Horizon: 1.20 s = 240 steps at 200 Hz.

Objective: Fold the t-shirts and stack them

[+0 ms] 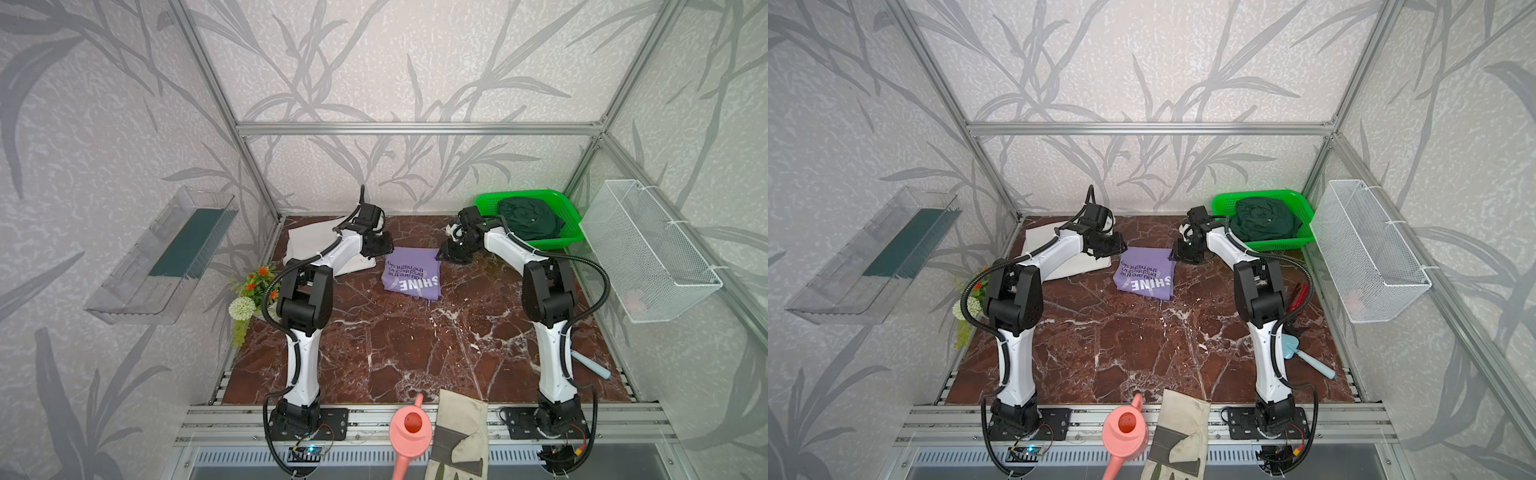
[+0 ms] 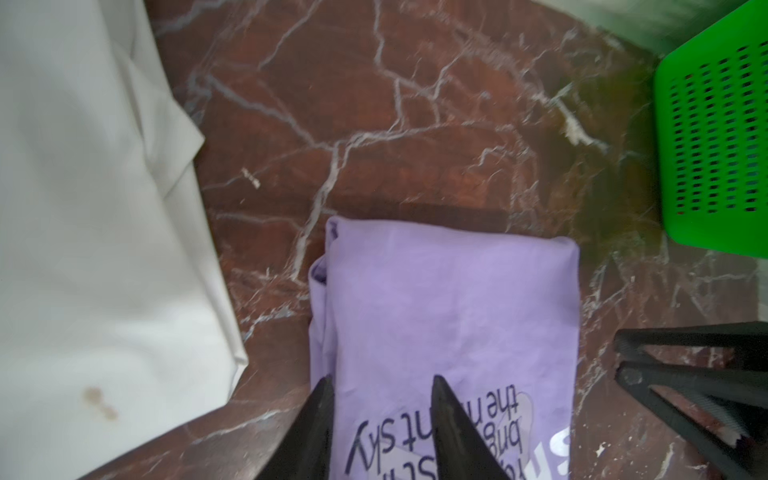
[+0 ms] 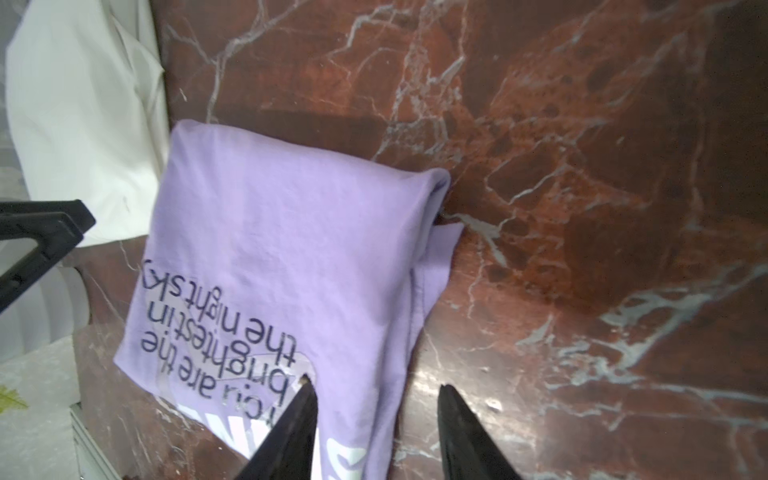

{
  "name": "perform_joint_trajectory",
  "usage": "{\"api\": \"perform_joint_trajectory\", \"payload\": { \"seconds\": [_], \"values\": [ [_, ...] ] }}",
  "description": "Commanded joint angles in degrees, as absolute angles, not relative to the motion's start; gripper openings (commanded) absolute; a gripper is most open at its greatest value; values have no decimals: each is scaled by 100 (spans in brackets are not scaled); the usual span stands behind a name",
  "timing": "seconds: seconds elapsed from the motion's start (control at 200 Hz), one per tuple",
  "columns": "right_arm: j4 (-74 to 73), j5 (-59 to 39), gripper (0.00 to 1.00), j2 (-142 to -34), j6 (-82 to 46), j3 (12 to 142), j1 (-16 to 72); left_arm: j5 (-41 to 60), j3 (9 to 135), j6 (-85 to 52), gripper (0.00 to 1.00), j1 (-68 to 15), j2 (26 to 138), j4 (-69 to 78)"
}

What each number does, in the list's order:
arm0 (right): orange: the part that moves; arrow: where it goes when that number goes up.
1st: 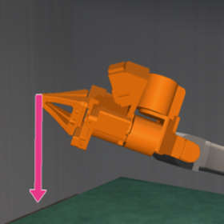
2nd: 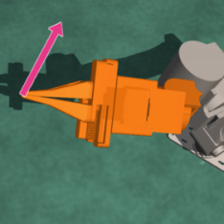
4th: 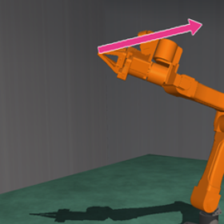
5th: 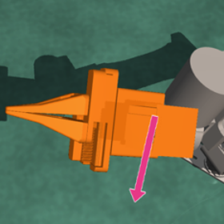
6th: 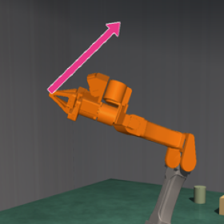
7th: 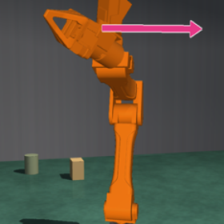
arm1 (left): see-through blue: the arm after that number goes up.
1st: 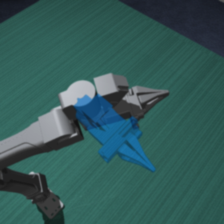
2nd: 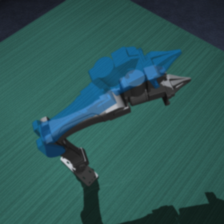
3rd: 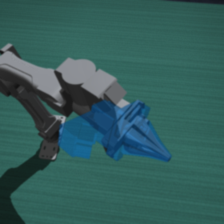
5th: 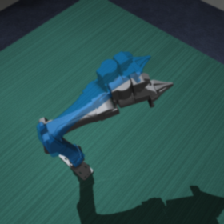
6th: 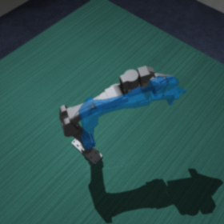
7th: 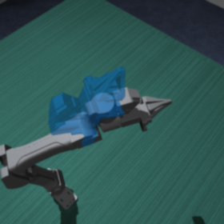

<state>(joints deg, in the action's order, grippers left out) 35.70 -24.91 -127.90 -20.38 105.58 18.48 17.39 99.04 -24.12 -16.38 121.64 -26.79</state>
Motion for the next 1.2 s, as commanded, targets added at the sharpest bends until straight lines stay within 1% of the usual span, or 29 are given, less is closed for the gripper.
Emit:
{"api": "perform_joint_trajectory", "payload": {
  "seconds": [0.0,0.125,0.225,0.345,0.45,0.53,0.6,0.765,0.87,0.925,1.07,1.194],
  "values": [
    [3234,-2678,39,-12760,-2239,10784,1946,2108,10128,-2449,36,-1641,12353,-2262],
    [3126,-2870,33,-13299,-2487,11230,1969,2039,10615,-2570,32,-1618,12910,-2331],
    [3127,-2764,30,-13638,-2597,11454,1971,2117,10996,-2608,31,-1618,13334,-2533],
    [3149,-2529,31,-13852,-2619,11400,1936,2120,10976,-2653,30,-1618,13590,-2557],
    [3205,-2489,29,-13948,-2534,11242,1852,2195,10729,-2713,28,-1634,13575,-2472],
    [3259,-2376,28,-13845,-2362,11047,1795,2233,10317,-2810,26,-1686,13321,-2279],
    [3227,-2237,28,-13552,-2151,10782,1767,2201,9846,-2861,26,-1769,12942,-2058],
    [2898,-1811,29,-12342,-2045,9861,1792,1870,8745,-2924,26,-1846,11749,-1686],
    [2760,-1867,31,-11665,-2156,9265,1907,1677,8134,-2895,28,-1854,11001,-1671],
    [2725,-1982,31,-11413,-2226,8983,2017,1864,7884,-2884,28,-1861,10714,-1711],
    [2374,-2596,31,-11044,-2559,8151,2311,2871,7315,-2864,28,-2035,10237,-1807],
    [1880,-2781,31,-10984,-2893,7511,2447,2972,6967,-2666,28,-2313,10017,-1958]
  ]
}}
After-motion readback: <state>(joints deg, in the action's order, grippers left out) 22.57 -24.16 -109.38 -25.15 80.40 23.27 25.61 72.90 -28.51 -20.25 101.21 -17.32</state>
